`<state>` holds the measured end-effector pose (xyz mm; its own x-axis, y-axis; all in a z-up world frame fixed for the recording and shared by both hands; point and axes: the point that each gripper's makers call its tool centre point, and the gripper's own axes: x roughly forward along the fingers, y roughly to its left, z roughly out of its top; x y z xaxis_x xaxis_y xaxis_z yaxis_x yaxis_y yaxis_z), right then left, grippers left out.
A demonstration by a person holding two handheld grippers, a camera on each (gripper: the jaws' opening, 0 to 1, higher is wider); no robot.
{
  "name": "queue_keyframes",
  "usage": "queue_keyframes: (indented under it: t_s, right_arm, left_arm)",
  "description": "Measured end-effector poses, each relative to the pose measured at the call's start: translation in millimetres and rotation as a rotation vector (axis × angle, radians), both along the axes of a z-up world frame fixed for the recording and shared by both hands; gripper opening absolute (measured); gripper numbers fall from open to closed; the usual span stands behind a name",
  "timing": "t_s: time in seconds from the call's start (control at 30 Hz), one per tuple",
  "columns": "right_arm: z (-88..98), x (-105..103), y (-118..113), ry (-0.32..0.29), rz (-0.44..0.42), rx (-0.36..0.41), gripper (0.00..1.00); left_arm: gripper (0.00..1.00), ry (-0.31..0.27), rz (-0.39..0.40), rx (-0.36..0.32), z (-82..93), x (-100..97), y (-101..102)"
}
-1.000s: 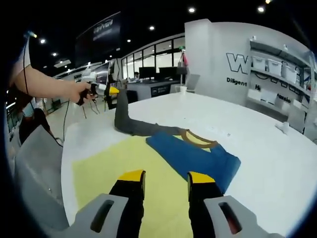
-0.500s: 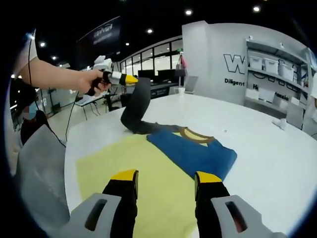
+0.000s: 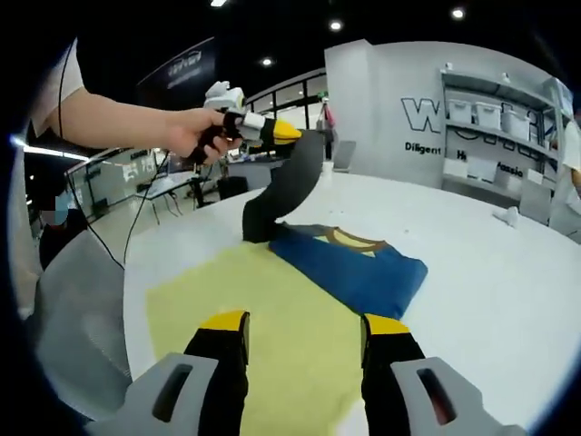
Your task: Fold the garment on the visible template until the final outline fits inside the template.
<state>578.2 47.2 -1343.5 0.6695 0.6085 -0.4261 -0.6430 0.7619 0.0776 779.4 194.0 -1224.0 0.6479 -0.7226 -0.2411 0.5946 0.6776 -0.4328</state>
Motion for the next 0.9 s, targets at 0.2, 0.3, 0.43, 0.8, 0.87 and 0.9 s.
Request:
queue_keyframes:
  t_s: [0.2, 0.3, 0.43, 0.8, 0.87, 0.9]
  right_arm:
    - [-3.8, -3, -8, 0.007, -0.014, 0.006, 0.46]
    - [-5.6, -5, -11, 0.012, -0.018, 0.008, 0.47]
    - [-7.5, -6, -14, 0.017, -0.023, 0.009, 0.47]
    - [-12.2, -5, -15, 0.031, -0.020, 0.005, 0.47]
    - [-12.7, -4, -14, 0.032, -0.017, 0.005, 0.47]
    - [-12.8, -4, -14, 0.033, -0.016, 0.004, 0.47]
  left_arm:
    - [0.01, 0.013, -0.060, 0.036, -23.8, -8.5, -50]
    - [0.01, 0.023, -0.092, 0.073, -43.6, -12.7, -69]
    - [0.01, 0.033, -0.108, 0.135, -70.8, -16.1, -86]
    - [0.01, 0.051, -0.171, 0.259, -114.4, -34.6, -120]
    - [0.01, 0.053, -0.185, 0.273, -119.5, -36.8, -123]
    - [0.01, 0.053, -0.190, 0.282, -122.1, -36.8, -123]
